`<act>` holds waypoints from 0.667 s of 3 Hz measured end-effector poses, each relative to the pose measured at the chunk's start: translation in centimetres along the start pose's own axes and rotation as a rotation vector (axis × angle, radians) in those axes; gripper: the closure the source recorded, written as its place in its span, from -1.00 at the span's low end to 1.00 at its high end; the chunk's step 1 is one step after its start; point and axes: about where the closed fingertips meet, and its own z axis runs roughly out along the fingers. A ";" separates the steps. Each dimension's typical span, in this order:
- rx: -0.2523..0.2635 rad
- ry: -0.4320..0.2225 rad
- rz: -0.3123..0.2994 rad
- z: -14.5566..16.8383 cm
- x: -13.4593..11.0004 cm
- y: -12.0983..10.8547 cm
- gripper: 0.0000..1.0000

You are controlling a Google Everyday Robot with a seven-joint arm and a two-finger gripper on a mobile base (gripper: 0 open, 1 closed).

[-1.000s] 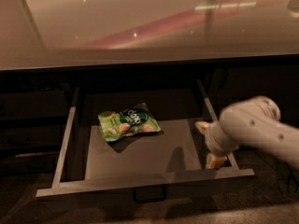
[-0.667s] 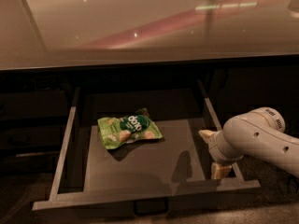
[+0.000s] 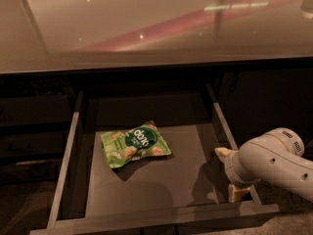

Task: Open top drawer

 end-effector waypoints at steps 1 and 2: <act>-0.016 -0.060 0.002 -0.3 -0.2 -1.3 -1.00; -0.032 -0.208 0.036 -3.6 -0.1 -3.1 -1.00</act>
Offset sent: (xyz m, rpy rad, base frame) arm 0.0573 0.0079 0.1640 0.5190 -0.0328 0.2079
